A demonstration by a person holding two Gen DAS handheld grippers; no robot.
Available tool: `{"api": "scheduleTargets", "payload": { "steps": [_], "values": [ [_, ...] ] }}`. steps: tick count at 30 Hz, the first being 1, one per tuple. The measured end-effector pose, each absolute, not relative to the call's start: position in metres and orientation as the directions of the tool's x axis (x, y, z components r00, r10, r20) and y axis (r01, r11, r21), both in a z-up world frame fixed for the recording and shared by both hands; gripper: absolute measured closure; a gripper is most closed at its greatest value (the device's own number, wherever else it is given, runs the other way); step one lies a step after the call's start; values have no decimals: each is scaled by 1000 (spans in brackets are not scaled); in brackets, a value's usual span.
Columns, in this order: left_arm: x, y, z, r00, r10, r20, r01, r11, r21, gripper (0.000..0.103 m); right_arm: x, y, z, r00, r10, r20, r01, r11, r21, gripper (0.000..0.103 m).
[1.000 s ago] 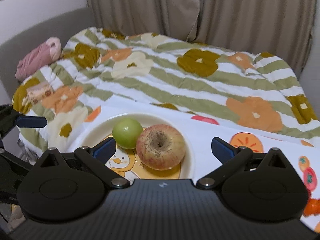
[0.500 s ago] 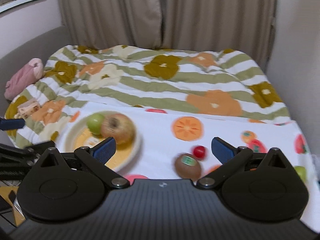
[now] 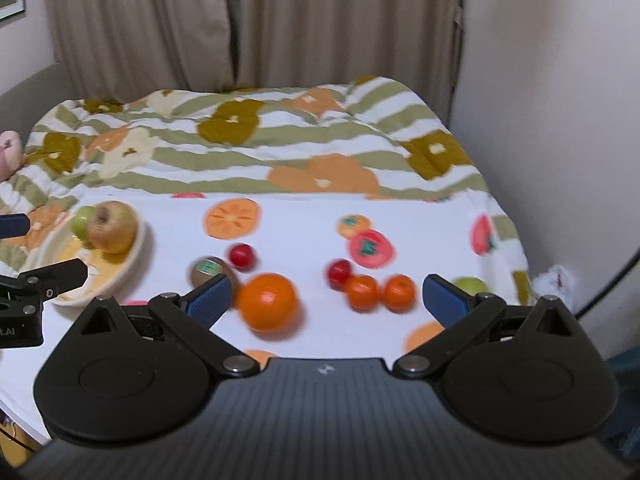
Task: Organize fruits
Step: 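Grasp the large orange with the left tool while the right tool grasps a tangerine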
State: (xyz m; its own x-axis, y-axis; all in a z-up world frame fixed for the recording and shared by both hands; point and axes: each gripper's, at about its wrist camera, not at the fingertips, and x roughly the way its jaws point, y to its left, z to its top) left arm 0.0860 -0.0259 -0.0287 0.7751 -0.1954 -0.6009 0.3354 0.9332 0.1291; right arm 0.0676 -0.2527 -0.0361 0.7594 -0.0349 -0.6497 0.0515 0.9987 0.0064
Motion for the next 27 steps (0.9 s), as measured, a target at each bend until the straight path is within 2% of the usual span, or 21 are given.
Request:
{"api": "scheduleTargets", "payload": {
  "steps": [12,24,27],
  "values": [
    [111,-121,-82,744,-224,-629,452,863,227,10,70,-319,-94,694,-21,-720,86,995,53,0],
    [132,-169,-130,724,-179,-666,530,762,371,20,76,-338,-128,646,38,-762,85,989,121,0],
    [136,-171,-138,717,-167,-677,538,750,384,22,78,-339,-133,635,52,-771,77,989,130,4]
  ]
}}
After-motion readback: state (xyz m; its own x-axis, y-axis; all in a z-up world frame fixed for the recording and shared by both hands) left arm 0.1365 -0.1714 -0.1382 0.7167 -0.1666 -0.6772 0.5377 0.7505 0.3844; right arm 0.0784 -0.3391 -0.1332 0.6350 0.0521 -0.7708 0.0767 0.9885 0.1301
